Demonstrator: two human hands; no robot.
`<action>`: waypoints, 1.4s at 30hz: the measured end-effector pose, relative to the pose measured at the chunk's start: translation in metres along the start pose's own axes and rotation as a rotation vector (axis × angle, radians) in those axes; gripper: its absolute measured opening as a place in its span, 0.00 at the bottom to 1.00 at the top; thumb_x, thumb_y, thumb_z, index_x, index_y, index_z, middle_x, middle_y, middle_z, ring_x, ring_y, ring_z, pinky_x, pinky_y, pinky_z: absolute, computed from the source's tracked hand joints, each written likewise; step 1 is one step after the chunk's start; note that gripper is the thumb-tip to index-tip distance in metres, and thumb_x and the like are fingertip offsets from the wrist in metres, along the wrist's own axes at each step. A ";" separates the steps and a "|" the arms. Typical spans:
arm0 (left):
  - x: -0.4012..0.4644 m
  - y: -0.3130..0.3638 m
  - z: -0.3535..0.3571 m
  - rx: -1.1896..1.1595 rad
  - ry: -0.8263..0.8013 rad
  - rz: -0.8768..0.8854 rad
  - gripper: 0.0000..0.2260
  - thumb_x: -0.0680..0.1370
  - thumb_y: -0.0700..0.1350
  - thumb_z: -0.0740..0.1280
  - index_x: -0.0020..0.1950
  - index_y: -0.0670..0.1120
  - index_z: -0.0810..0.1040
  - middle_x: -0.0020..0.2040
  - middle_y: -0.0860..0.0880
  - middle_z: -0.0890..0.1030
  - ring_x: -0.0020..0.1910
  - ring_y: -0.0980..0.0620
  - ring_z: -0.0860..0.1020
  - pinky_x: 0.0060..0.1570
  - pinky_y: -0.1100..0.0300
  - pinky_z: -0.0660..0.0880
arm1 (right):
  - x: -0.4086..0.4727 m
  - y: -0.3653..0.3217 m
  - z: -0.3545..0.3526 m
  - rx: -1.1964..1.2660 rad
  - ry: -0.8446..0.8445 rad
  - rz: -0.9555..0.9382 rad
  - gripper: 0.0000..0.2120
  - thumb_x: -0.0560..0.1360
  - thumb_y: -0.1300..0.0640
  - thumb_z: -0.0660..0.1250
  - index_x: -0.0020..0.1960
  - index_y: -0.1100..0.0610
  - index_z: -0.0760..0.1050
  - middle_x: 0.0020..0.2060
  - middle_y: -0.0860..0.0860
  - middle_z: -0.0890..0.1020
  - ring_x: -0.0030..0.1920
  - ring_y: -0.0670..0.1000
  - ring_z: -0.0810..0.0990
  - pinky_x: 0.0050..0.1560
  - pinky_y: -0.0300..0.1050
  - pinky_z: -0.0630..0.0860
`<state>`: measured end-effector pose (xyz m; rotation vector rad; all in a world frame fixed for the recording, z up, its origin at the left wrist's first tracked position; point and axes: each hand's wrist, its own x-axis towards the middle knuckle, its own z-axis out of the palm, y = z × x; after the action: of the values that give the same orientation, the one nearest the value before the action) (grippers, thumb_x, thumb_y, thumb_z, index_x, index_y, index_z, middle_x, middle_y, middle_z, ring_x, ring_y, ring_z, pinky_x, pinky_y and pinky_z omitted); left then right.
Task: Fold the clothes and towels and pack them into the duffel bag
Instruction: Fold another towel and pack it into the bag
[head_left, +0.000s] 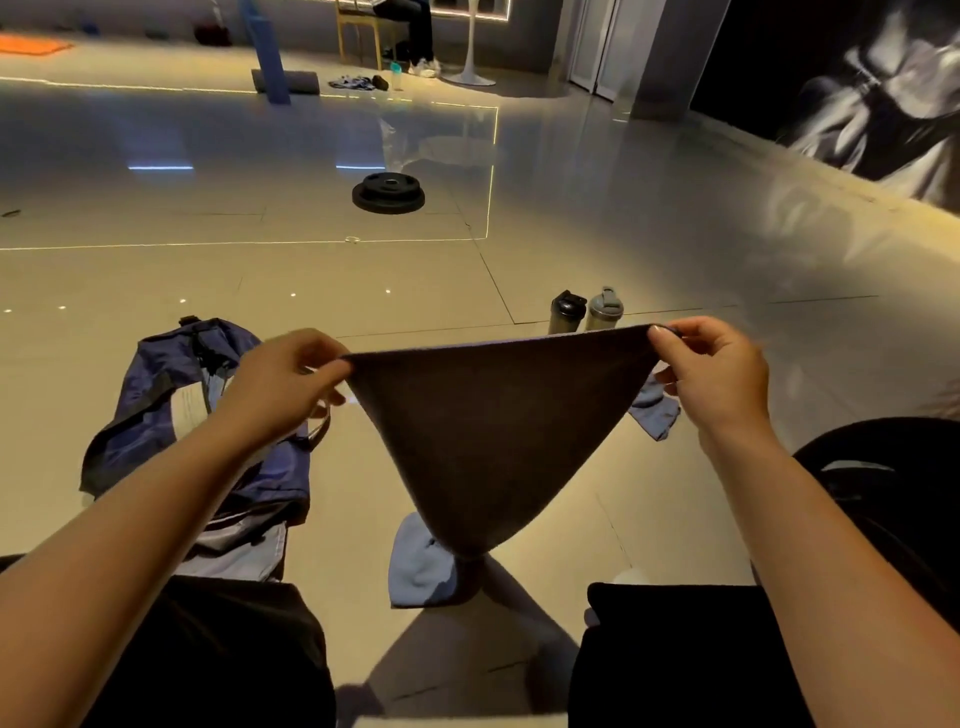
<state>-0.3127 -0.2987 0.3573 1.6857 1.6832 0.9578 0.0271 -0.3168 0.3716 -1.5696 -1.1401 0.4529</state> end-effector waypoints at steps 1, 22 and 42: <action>0.000 0.002 -0.004 -0.155 0.026 -0.029 0.03 0.79 0.40 0.65 0.50 0.45 0.78 0.43 0.49 0.82 0.35 0.53 0.81 0.34 0.63 0.77 | 0.000 0.002 0.000 -0.058 0.000 -0.027 0.01 0.77 0.55 0.68 0.48 0.51 0.78 0.46 0.54 0.81 0.45 0.55 0.81 0.40 0.45 0.78; -0.022 0.017 -0.071 -0.225 0.115 0.250 0.15 0.77 0.35 0.67 0.55 0.55 0.78 0.53 0.57 0.80 0.53 0.57 0.79 0.50 0.67 0.77 | -0.032 -0.058 -0.010 -0.113 -0.236 -0.347 0.16 0.78 0.70 0.61 0.45 0.49 0.77 0.40 0.47 0.81 0.41 0.46 0.83 0.41 0.31 0.79; -0.024 0.140 -0.159 0.259 0.445 0.664 0.25 0.75 0.39 0.71 0.70 0.39 0.70 0.65 0.40 0.74 0.60 0.44 0.76 0.60 0.58 0.68 | -0.019 -0.210 -0.045 -0.095 0.093 -0.546 0.19 0.77 0.62 0.66 0.68 0.56 0.71 0.59 0.49 0.70 0.52 0.48 0.75 0.52 0.36 0.73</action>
<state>-0.3575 -0.3443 0.5608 2.4241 1.5717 1.5651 -0.0370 -0.3681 0.5710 -1.2709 -1.4673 -0.0372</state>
